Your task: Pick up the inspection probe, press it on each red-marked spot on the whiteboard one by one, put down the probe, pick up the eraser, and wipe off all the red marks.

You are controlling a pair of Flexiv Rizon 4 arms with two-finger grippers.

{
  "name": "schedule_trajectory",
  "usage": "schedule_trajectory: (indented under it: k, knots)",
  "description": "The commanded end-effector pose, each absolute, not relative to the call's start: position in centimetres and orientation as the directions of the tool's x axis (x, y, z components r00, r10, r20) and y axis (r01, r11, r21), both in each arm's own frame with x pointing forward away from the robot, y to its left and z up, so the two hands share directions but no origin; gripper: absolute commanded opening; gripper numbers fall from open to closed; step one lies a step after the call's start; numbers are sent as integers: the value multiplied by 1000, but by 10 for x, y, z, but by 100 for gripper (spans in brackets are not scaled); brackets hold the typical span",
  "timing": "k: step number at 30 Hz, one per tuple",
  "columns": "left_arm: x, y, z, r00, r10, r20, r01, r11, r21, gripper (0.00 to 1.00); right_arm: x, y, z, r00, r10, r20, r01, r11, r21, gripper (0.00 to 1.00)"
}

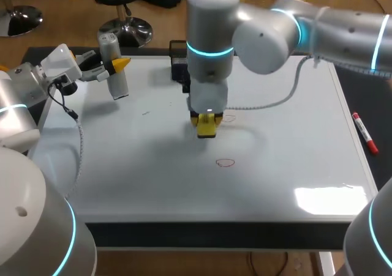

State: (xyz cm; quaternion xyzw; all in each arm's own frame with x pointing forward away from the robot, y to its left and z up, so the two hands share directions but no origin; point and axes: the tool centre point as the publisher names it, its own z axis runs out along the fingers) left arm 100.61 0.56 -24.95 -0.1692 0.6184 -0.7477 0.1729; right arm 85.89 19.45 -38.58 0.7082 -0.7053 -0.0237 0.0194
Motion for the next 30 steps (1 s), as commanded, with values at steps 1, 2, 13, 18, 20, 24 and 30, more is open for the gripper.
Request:
schedule_trajectory:
  k: [1,2,13,18,20,24,30]
  knots:
    - [1007,5,-250,-882,-469,38,52,-177,-983,0,865,190,-375,9,-1000,1,-998,-9,58,0]
    - [1007,5,-250,-882,-469,38,52,-177,-983,0,867,189,-375,10,-1000,2,-998,-9,57,0]
    - [1007,5,-250,-882,-469,38,52,-177,-983,0,905,162,-371,-18,-1000,11,-999,19,47,0]
    - [1007,5,-250,-882,-469,38,52,-177,-983,0,936,132,-368,-69,-997,38,-997,71,34,0]
    - [1007,5,-250,-882,-469,38,52,-177,-983,0,948,116,-368,-104,-993,46,-994,106,32,0]
    - [1007,5,-250,-882,-469,38,52,-177,-983,0,972,81,-373,-190,-980,54,-980,193,45,0]
    - [1007,5,-250,-882,-469,38,52,-177,-983,0,998,23,-383,-326,-941,90,-942,332,55,0]
